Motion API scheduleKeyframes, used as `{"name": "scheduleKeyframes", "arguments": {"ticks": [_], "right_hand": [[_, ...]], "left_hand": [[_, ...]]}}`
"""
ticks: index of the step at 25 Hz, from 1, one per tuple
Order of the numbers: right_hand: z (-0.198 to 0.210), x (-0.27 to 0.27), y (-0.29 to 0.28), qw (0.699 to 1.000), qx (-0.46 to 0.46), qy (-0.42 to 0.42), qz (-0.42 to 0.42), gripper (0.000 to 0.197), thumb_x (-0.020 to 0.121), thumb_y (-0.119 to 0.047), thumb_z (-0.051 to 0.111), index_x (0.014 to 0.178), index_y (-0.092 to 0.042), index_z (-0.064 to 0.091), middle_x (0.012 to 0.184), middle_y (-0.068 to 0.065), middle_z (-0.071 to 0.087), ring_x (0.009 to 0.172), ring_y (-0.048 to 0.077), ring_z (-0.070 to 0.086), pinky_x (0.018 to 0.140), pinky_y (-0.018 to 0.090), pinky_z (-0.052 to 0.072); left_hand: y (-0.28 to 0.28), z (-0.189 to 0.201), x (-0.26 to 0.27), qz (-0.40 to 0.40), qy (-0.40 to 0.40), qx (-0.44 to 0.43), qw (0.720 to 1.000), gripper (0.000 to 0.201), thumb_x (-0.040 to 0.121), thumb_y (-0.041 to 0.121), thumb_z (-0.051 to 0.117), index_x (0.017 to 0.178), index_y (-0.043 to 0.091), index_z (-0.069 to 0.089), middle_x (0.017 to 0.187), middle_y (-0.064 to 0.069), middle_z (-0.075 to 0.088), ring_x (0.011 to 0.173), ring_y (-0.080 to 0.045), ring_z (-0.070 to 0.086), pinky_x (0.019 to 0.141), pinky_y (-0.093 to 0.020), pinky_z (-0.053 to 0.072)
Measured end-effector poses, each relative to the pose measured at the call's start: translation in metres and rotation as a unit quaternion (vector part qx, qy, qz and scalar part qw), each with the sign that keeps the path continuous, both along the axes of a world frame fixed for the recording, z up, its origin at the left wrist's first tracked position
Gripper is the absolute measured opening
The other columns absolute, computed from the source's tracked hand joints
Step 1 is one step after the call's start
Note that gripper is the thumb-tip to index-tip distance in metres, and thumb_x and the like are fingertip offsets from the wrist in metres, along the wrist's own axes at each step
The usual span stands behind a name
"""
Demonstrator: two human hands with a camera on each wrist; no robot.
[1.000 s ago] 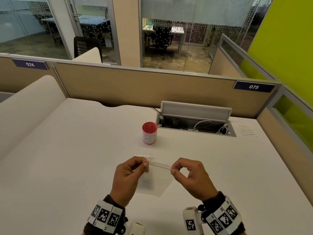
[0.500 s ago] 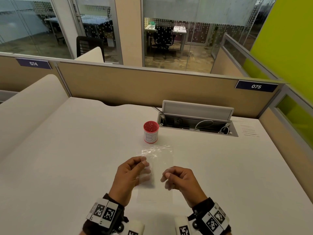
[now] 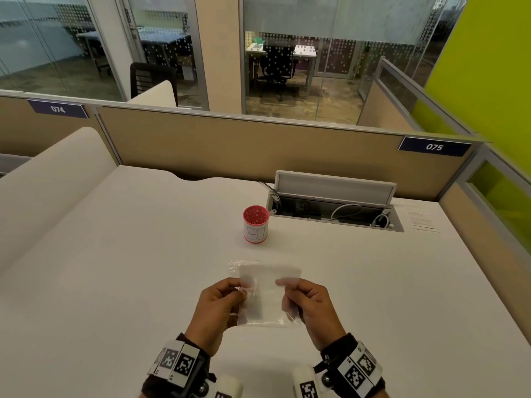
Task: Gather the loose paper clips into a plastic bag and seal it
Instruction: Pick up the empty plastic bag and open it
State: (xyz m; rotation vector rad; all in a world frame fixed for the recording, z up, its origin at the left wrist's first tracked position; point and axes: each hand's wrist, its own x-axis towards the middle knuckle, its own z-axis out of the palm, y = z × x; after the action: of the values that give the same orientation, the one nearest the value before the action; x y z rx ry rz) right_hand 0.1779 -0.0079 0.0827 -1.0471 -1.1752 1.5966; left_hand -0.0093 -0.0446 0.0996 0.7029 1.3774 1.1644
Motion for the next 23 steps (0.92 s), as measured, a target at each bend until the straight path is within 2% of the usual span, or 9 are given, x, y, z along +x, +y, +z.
{"name": "scheduleKeyframes", "arguments": {"ticks": [3, 5, 8, 11, 13, 15, 18, 20, 23], "right_hand": [[0.0, -0.001, 0.0, 0.999, -0.028, 0.016, -0.006, 0.039, 0.089, 0.013, 0.036, 0.079, 0.0, 0.072, 0.069, 0.008, 0.066, 0.061, 0.017, 0.057, 0.052, 0.023, 0.045], [-0.001, 0.0, 0.0, 0.999, -0.03, 0.016, 0.011, 0.035, 0.086, 0.002, 0.039, 0.076, -0.001, 0.072, 0.076, 0.01, 0.069, 0.071, 0.019, 0.061, 0.058, 0.025, 0.048], [-0.004, 0.003, -0.001, 1.0, -0.007, -0.012, 0.028, 0.032, 0.08, -0.02, 0.046, 0.08, -0.003, 0.073, 0.082, 0.009, 0.07, 0.076, 0.019, 0.059, 0.065, 0.029, 0.049], [-0.011, 0.001, -0.001, 0.998, 0.03, -0.057, 0.0, 0.02, 0.078, -0.019, 0.064, 0.095, -0.018, 0.073, 0.086, 0.006, 0.068, 0.069, 0.017, 0.058, 0.066, 0.029, 0.051], [-0.017, 0.0, 0.0, 0.998, 0.023, -0.051, -0.005, 0.046, 0.078, -0.007, 0.071, 0.117, -0.03, 0.064, 0.091, 0.007, 0.064, 0.067, 0.02, 0.06, 0.066, 0.03, 0.052], [-0.02, 0.0, 0.001, 0.999, -0.038, -0.034, -0.003, 0.056, 0.08, -0.005, 0.072, 0.125, -0.033, 0.053, 0.092, 0.005, 0.066, 0.069, 0.023, 0.065, 0.061, 0.03, 0.052], [-0.024, 0.002, 0.0, 0.992, -0.125, -0.015, 0.031, 0.05, 0.077, -0.018, 0.075, 0.123, -0.021, 0.056, 0.091, 0.011, 0.066, 0.069, 0.021, 0.064, 0.054, 0.029, 0.053], [-0.028, 0.001, 0.0, 0.99, -0.134, -0.021, 0.034, 0.035, 0.081, -0.009, 0.073, 0.114, -0.011, 0.063, 0.087, 0.013, 0.066, 0.063, 0.017, 0.062, 0.052, 0.027, 0.052], [-0.031, -0.002, 0.004, 0.993, -0.11, -0.045, 0.001, 0.02, 0.082, 0.0, 0.07, 0.099, -0.008, 0.068, 0.082, 0.013, 0.064, 0.059, 0.016, 0.06, 0.051, 0.026, 0.05]], "left_hand": [[0.003, -0.001, 0.001, 0.011, -0.028, -0.018, 0.999, 0.03, 0.089, -0.008, 0.043, 0.076, 0.006, 0.066, 0.072, -0.003, 0.068, 0.061, -0.02, 0.061, 0.054, -0.029, 0.05], [0.005, -0.002, 0.001, 0.021, -0.037, -0.025, 0.999, 0.032, 0.088, -0.008, 0.041, 0.071, 0.007, 0.064, 0.072, -0.005, 0.066, 0.063, -0.023, 0.058, 0.049, -0.026, 0.048], [0.008, -0.005, -0.002, 0.024, -0.052, -0.04, 0.998, 0.026, 0.085, 0.004, 0.047, 0.07, 0.009, 0.067, 0.077, -0.009, 0.064, 0.068, -0.027, 0.059, 0.053, -0.03, 0.049], [0.006, -0.009, 0.0, -0.006, -0.051, -0.04, 0.998, 0.01, 0.087, 0.019, 0.061, 0.091, 0.014, 0.069, 0.08, -0.004, 0.07, 0.075, -0.027, 0.066, 0.059, -0.036, 0.055], [0.004, -0.013, 0.002, -0.025, -0.04, -0.031, 0.998, 0.023, 0.088, 0.009, 0.062, 0.106, 0.022, 0.062, 0.082, -0.003, 0.072, 0.076, -0.025, 0.067, 0.062, -0.037, 0.056], [0.003, -0.016, 0.002, -0.025, -0.042, -0.038, 0.998, 0.037, 0.085, -0.003, 0.062, 0.113, 0.022, 0.058, 0.082, -0.004, 0.072, 0.073, -0.023, 0.067, 0.062, -0.037, 0.056], [0.004, -0.021, 0.0, -0.011, -0.035, -0.041, 0.999, 0.039, 0.084, -0.006, 0.063, 0.114, 0.018, 0.059, 0.097, -0.01, 0.073, 0.078, -0.025, 0.068, 0.063, -0.037, 0.057], [0.006, -0.023, 0.0, -0.007, -0.036, -0.041, 0.998, 0.036, 0.083, -0.002, 0.065, 0.113, 0.018, 0.06, 0.095, -0.01, 0.074, 0.081, -0.025, 0.069, 0.06, -0.034, 0.056], [0.007, -0.028, 0.002, -0.029, -0.04, -0.08, 0.996, 0.032, 0.081, 0.005, 0.07, 0.111, 0.014, 0.061, 0.096, -0.011, 0.074, 0.079, -0.028, 0.069, 0.06, -0.033, 0.056]]}}
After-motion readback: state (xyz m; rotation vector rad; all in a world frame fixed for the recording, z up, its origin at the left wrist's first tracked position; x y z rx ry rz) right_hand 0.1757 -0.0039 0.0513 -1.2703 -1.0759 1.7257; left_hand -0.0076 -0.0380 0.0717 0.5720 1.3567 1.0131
